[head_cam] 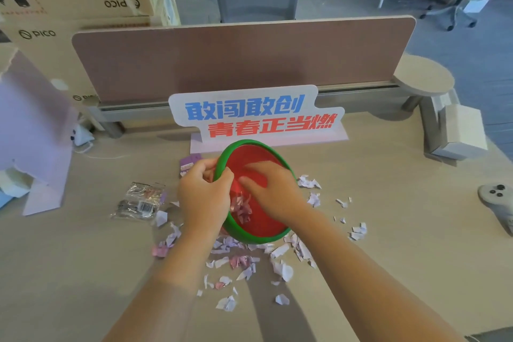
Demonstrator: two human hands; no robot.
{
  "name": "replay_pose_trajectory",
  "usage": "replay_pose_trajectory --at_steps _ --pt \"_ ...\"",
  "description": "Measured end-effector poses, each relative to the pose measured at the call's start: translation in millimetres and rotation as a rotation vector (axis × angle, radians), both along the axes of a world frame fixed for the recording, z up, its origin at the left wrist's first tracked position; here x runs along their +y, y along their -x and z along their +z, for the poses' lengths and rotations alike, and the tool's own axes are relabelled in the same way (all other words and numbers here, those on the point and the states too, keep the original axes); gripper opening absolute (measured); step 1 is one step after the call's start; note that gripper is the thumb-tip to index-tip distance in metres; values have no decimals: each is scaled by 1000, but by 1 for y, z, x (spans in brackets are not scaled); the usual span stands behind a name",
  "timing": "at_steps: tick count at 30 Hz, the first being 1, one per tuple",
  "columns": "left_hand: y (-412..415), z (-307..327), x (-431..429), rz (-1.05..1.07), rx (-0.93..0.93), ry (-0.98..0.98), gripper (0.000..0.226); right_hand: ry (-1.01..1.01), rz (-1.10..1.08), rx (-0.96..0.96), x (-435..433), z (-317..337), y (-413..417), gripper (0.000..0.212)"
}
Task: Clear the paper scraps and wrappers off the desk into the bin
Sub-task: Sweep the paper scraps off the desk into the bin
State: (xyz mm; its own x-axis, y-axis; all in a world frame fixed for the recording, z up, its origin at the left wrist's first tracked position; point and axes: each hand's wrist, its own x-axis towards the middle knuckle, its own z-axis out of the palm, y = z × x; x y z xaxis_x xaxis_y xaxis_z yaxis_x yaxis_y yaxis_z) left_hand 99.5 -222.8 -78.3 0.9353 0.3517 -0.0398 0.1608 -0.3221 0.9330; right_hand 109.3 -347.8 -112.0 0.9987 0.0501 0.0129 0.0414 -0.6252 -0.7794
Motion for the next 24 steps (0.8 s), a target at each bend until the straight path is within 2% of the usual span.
replay_pose_trajectory --at_steps 2,4,5,7,9,11,15,18,24 --pt "2 0 -1 -17 -17 -16 23 -176 -246 -89 -23 0 12 18" --pt "4 -1 -3 -42 -35 -37 20 -277 -599 -125 -61 -16 27 10" --pt "4 -3 -3 -48 -45 -51 18 -284 -749 -82 -83 -31 36 11" --pt "7 -5 -6 -55 -61 -74 15 -228 -891 89 -125 -66 55 12" --pt "9 -9 -8 -65 -78 -91 16 -140 -896 251 -153 -98 74 22" --pt "12 -13 -11 -75 -81 -91 23 -63 -849 328 -168 -119 87 34" --pt "15 -21 -14 -78 -68 -129 20 49 -702 267 -163 -140 94 17" --pt "16 -23 -11 -40 -40 -133 15 152 -540 248 -136 -155 95 17" --pt "16 -16 -2 37 -67 -127 20 281 -354 290 -79 -174 86 60"
